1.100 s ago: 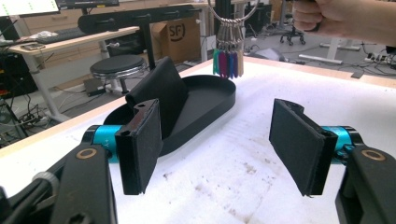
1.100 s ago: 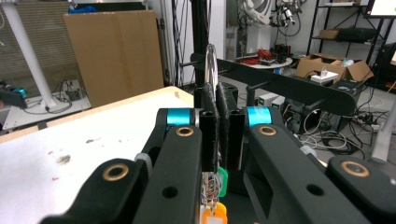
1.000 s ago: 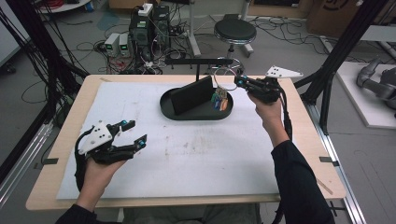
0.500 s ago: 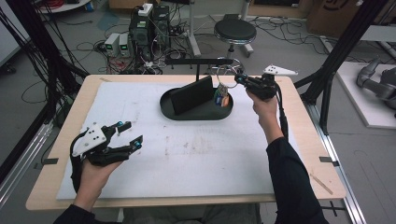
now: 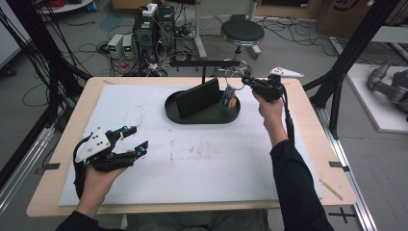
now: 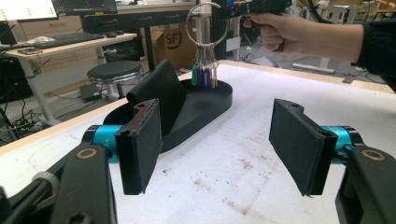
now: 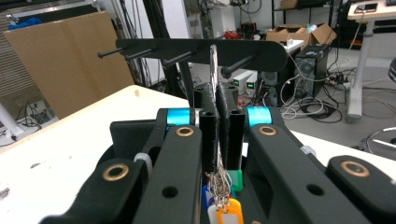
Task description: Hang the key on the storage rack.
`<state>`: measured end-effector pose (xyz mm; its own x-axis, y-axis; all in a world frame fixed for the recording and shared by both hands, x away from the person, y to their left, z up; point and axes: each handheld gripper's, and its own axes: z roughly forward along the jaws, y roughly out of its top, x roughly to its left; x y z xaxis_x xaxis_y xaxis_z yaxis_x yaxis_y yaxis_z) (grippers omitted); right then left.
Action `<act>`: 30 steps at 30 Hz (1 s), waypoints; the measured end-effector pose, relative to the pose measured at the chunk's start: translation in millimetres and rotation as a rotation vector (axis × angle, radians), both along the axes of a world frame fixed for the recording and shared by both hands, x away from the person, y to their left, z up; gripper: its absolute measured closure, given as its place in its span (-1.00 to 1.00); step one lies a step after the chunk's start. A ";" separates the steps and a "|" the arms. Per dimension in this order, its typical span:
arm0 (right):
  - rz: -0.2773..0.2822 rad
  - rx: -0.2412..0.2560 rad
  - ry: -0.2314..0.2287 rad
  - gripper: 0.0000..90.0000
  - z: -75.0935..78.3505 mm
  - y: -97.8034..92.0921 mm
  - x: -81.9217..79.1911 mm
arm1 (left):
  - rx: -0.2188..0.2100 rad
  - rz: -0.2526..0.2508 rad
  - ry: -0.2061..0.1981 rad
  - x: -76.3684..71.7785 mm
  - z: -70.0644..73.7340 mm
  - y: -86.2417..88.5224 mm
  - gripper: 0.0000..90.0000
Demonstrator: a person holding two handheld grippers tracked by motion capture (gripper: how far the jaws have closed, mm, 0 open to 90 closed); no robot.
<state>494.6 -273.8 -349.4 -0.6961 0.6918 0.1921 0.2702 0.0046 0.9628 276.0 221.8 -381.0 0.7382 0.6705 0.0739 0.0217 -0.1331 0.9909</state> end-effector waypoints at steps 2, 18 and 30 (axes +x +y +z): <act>0.000 0.001 0.003 0.97 -1.1 -0.9 1.3 | -0.005 -0.002 -0.003 -0.3 0.2 0.3 -0.24; -0.020 0.006 0.018 0.97 -7.7 -4.6 8.1 | -0.010 -0.005 -0.012 -1.1 0.8 0.4 -0.24; -0.064 -0.020 0.015 0.88 -7.6 -4.5 8.0 | -0.012 -0.012 -0.007 -1.1 -0.7 -0.6 -0.24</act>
